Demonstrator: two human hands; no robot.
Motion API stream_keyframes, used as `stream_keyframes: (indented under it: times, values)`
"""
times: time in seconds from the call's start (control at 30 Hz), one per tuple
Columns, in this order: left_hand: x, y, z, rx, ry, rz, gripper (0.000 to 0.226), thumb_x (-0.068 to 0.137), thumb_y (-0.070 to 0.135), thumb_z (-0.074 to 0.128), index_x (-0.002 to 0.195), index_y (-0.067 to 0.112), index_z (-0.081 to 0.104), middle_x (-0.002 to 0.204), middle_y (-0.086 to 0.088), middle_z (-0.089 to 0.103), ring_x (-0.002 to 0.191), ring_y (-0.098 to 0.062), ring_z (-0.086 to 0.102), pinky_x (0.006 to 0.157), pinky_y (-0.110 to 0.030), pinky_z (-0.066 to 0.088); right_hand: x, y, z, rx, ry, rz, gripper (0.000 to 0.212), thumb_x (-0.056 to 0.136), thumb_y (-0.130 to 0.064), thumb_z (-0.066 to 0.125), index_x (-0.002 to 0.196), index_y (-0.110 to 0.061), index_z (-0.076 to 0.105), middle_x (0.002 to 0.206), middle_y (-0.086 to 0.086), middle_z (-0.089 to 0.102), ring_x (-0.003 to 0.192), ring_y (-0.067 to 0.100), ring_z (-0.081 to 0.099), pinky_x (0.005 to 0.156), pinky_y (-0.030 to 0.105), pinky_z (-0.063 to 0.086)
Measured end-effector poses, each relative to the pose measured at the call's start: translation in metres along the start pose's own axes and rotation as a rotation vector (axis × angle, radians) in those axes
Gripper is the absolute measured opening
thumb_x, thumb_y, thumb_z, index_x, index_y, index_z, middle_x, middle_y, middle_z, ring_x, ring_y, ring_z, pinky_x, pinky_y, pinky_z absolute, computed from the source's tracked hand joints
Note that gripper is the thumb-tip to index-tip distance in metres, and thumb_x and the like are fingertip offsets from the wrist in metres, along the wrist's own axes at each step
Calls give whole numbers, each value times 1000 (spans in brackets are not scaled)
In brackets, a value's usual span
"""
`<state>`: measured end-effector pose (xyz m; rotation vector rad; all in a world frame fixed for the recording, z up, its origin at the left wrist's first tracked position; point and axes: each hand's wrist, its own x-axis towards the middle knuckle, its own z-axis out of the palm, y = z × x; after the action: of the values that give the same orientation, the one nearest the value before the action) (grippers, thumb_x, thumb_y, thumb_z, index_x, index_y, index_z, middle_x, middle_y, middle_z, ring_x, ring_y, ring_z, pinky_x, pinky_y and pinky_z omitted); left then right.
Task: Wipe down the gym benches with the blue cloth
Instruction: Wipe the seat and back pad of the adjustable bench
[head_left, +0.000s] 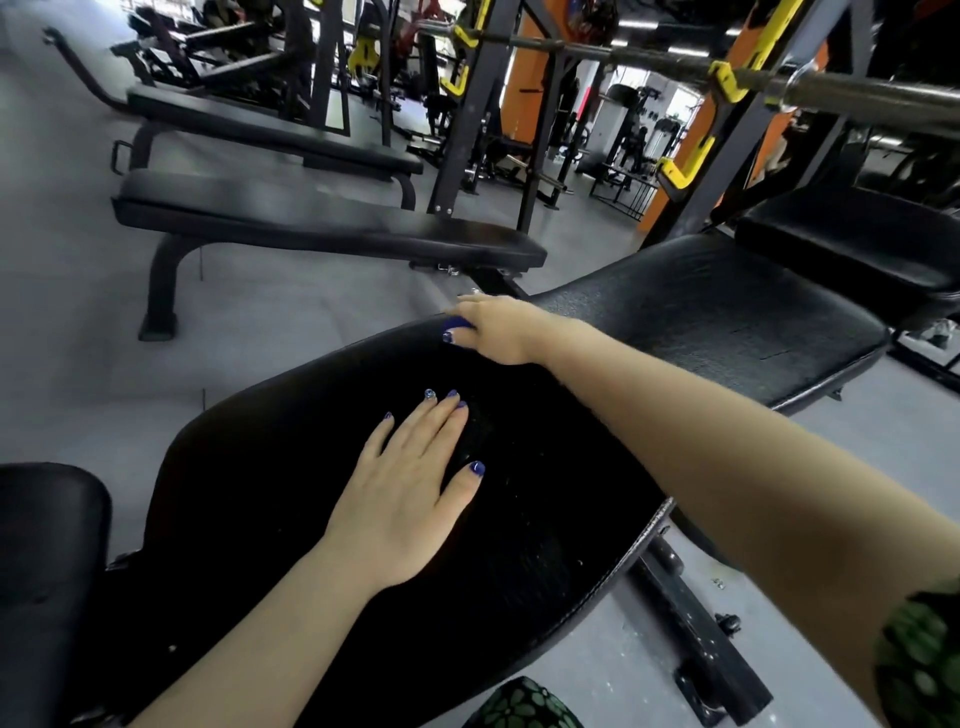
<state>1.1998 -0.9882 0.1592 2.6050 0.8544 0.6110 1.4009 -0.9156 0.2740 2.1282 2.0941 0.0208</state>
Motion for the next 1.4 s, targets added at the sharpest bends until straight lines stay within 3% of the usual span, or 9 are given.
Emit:
stream_keyframes:
  times: [0.1,0.33,0.5,0.57,0.7,0.9,1.07,1.2,1.4]
  values:
    - [-1,0,3,14,27,-2,68,93,58,1,154,30,-2,159,19,-12,142,5,-20,121,-33,-3,-22,46,-17,33,57,124,42,99,-47,45,130,-20,55,135,11,53,126,31,49,102,39,39]
    - [-2,1,3,-14,35,-8,73,89,61,-1,154,29,1,160,19,-10,143,5,-18,121,-34,-3,-85,51,-12,-7,155,169,43,102,-37,42,139,-16,49,155,8,33,146,24,24,113,36,25]
    - [-3,2,3,-31,42,3,76,88,61,-1,155,26,3,161,17,-7,144,3,-16,121,-35,-3,-195,31,7,14,201,44,53,98,-44,43,146,-19,42,159,-5,25,148,5,10,108,6,3]
    - [-3,1,4,-32,43,6,76,88,61,0,155,25,4,161,15,-6,144,2,-15,121,-35,-3,-232,25,9,14,186,14,62,94,-53,34,146,-20,41,160,-6,21,146,0,6,109,3,-2]
    - [-2,1,4,-11,46,6,75,89,60,1,155,24,5,161,14,-6,145,1,-15,121,-36,-2,-227,29,6,-2,142,49,62,94,-51,36,146,-18,40,160,-4,20,146,1,4,113,7,-4]
    - [-2,1,2,-29,29,3,76,89,61,3,155,23,4,162,13,-7,144,1,-16,121,-35,-1,-136,19,7,36,250,251,47,101,-36,46,138,-6,42,151,13,37,147,26,21,116,38,19]
    - [-16,-9,-3,-95,32,-14,81,88,65,6,155,19,5,162,11,-6,144,1,-19,121,-36,-2,-159,33,1,33,226,237,41,101,-36,44,132,-9,48,153,13,36,147,24,22,115,34,18]
    - [-30,-13,-1,-43,27,-40,80,87,64,2,155,22,6,161,14,-5,144,3,-16,122,-36,0,-163,23,10,-10,365,329,38,100,-34,45,123,-4,54,139,16,48,139,30,33,113,38,25]
    - [-31,-14,-1,-18,23,-37,77,89,63,1,155,24,2,161,14,-9,143,3,-18,120,-33,-5,-192,-24,41,10,341,84,49,97,-38,49,133,-5,53,150,14,41,144,27,32,118,27,15]
